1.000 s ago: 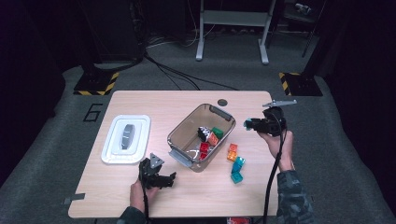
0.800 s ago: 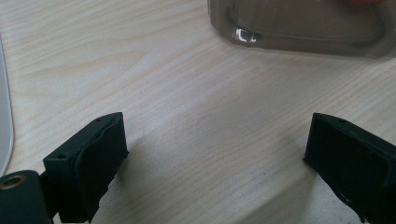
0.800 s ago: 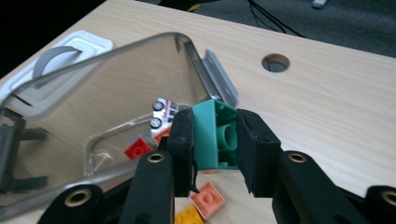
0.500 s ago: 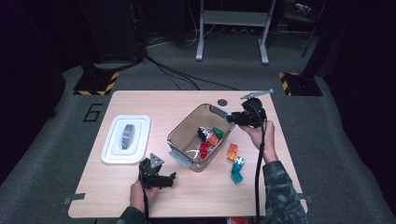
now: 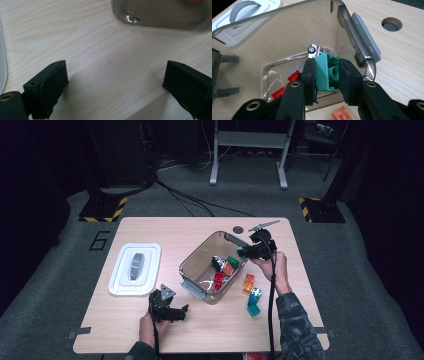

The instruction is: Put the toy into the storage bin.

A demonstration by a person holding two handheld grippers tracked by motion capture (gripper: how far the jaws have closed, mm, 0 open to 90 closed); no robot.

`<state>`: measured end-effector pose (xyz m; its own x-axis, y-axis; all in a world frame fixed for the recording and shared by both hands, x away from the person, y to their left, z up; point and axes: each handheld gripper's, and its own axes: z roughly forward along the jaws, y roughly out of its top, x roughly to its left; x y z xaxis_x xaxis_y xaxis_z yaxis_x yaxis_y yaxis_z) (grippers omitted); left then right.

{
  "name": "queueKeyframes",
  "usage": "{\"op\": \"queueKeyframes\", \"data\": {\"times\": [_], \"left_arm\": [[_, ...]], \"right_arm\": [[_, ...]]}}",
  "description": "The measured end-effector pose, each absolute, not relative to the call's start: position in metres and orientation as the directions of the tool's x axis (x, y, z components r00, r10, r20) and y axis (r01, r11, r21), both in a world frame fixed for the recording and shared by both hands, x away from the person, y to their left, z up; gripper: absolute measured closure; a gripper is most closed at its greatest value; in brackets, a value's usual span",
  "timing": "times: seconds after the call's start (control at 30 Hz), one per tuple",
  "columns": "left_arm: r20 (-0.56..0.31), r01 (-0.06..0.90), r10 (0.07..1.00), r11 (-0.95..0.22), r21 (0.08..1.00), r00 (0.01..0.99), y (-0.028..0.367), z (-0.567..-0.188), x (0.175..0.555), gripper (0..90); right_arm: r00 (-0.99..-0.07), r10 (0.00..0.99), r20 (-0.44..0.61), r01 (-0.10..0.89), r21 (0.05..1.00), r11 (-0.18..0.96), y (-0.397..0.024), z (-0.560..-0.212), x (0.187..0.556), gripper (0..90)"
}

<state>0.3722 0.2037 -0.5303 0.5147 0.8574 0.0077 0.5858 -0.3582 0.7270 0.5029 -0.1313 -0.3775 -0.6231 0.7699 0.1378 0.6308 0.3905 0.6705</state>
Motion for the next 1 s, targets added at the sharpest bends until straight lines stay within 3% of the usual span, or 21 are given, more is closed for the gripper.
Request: {"op": "queueKeyframes", "data": {"times": [0.23, 0.47, 0.77, 1.0], "left_arm": [[0.008, 0.586, 0.857, -0.359, 0.727, 0.515, 0.204, -0.530, 0.372, 5.4], [0.008, 0.586, 0.857, -0.359, 0.727, 0.515, 0.204, -0.530, 0.372, 5.4], [0.008, 0.586, 0.857, -0.359, 0.727, 0.515, 0.204, -0.530, 0.372, 5.4], [0.008, 0.586, 0.857, -0.359, 0.727, 0.515, 0.204, -0.530, 0.372, 5.4]], "right_arm": [[-0.626, 0.771, 0.119, 0.632, 0.657, 0.412, -0.126, -0.384, 0.506, 66.9], [-0.616, 0.774, 0.149, 0.632, 0.679, 0.373, -0.132, -0.379, 0.497, 36.6], [-0.594, 0.784, 0.182, 0.620, 0.724, 0.302, -0.159, -0.376, 0.476, 14.7], [-0.580, 0.791, 0.195, 0.628, 0.726, 0.282, -0.184, -0.391, 0.458, 5.2]]}}
